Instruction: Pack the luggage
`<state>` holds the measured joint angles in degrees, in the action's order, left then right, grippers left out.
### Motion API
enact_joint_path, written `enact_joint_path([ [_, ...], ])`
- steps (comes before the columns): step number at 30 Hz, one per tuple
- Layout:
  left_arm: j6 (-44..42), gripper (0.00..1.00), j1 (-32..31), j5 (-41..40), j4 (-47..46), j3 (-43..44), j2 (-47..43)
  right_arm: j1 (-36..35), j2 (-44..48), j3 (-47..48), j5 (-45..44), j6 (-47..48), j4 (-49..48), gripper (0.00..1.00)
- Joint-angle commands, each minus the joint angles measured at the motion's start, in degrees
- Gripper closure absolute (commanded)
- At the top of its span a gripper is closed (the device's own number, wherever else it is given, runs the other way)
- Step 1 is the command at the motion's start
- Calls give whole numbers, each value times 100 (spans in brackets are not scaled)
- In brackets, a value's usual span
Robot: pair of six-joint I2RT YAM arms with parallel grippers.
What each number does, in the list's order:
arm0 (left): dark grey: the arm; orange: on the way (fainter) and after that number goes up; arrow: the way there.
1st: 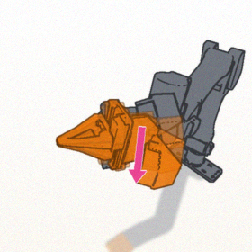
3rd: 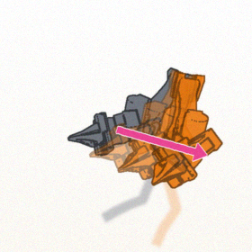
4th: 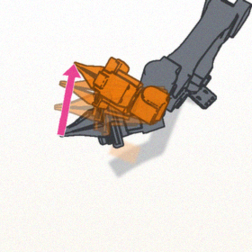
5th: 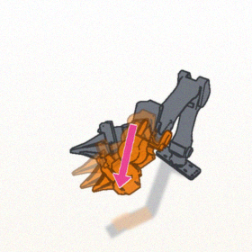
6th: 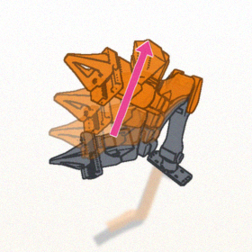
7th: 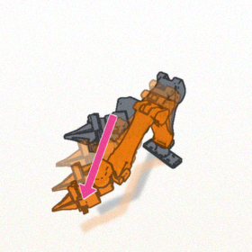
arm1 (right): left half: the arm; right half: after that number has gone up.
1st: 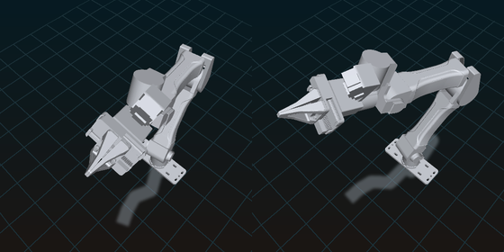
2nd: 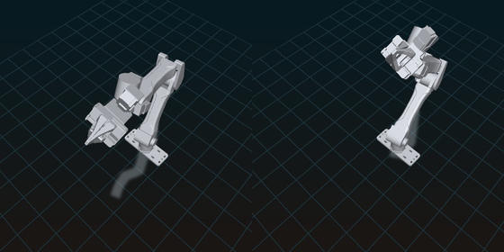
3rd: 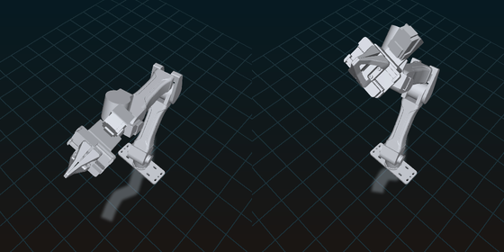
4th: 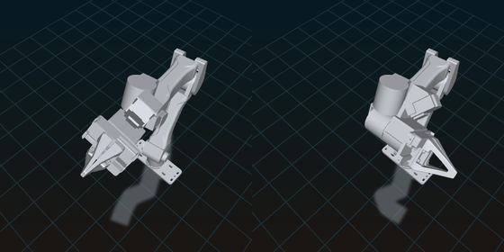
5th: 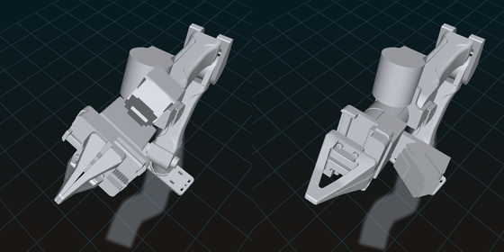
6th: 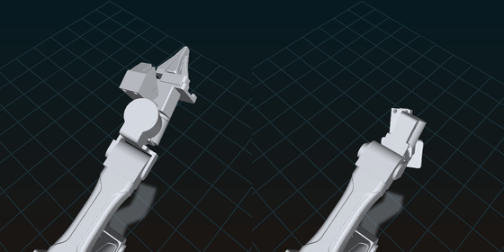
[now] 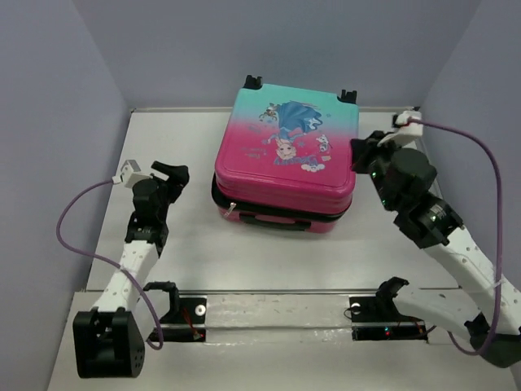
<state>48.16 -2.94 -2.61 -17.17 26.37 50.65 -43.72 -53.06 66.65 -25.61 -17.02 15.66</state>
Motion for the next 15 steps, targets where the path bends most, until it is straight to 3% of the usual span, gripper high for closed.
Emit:
enact_joint_path([
  [1, 263, 12, 575, 926, -585, 491, 1067, 2653, -606, 112, 165, 76, 763, 93],
  [4, 343, 13, 497, 1402, -945, 501, 1719, 3797, -1109, -108, 845, -214, 571, 93],
  [6, 247, 14, 356, 1290, -973, 448, 1851, 4168, -1555, -363, 1396, -363, 168, 93],
  [11, -8, 13, -495, 825, -929, 325, 1965, 4170, -2480, -337, 1997, -513, -334, 93],
  [14, 0, 13, -646, 797, -1016, 176, 2123, 4170, -3086, -101, 3085, -539, -581, 93],
  [15, 9, 13, -699, 832, -1086, 115, 2255, 4170, -3210, -117, 3871, -487, -982, 93],
])
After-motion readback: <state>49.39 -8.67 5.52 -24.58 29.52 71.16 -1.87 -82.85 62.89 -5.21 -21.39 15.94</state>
